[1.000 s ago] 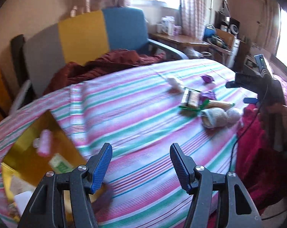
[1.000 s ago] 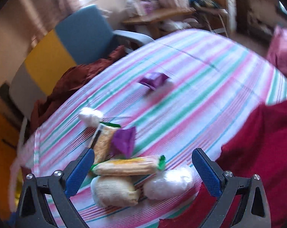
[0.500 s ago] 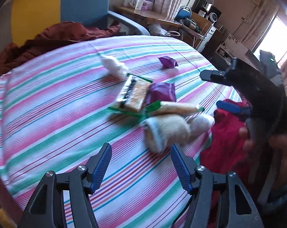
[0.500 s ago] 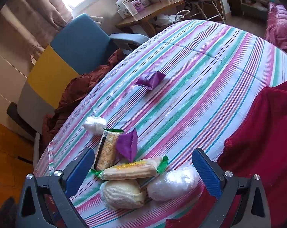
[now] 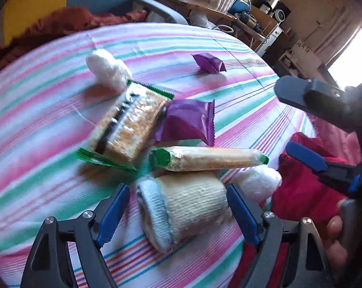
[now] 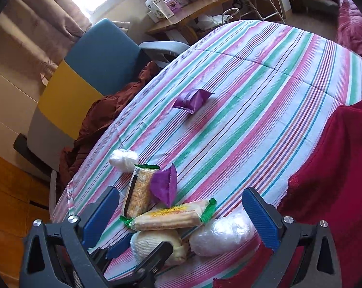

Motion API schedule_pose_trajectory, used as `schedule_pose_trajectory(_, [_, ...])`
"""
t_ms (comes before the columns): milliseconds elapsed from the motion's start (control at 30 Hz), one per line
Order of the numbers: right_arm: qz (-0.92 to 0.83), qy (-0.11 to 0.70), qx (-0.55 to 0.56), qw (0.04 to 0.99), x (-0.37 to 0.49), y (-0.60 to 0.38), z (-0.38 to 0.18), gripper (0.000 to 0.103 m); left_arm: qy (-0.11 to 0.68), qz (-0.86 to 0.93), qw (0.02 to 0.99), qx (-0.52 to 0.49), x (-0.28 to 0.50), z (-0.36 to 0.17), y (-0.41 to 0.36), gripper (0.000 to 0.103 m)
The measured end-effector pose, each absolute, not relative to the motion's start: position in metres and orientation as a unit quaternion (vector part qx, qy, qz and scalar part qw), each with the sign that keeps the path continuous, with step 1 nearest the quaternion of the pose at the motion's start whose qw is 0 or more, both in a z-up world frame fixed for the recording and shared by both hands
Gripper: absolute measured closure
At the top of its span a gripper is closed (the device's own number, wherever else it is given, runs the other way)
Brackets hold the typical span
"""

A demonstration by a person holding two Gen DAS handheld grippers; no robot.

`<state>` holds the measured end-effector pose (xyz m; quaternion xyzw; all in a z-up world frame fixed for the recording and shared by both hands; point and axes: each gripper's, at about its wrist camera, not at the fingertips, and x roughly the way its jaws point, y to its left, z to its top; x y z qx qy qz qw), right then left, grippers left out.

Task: Organize objects
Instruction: 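Grasp the rolled beige sock with the left tool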

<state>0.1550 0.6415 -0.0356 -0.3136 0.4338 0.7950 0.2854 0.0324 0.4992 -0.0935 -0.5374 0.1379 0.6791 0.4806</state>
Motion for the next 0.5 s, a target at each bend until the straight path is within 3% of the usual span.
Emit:
schedule_pose_trajectory(67, [0.794,0.432,-0.316,0.288,0.155,0.642,-0.036,0.0,0.126,0.672,0.487,-0.543,0.029,-0.098,0.495,0.021])
schedule_pose_trajectory(133, [0.795,0.428,-0.319,0.289,0.154,0.642,-0.037,0.0,0.124,0.663,0.509,-0.534,0.029,-0.096,0.49,0.034])
schedule_pose_trajectory(200, [0.797,0.421,-0.32,0.292,0.153,0.642,-0.036,0.0,0.135,0.663,0.52,-0.521,0.033,-0.092,0.484,0.036])
schedule_pose_trajectory(500, [0.798,0.395,-0.361,0.276,0.135,0.635,-0.044,0.0,0.148,0.694,0.517,-0.478,0.031,-0.086,0.408,0.037])
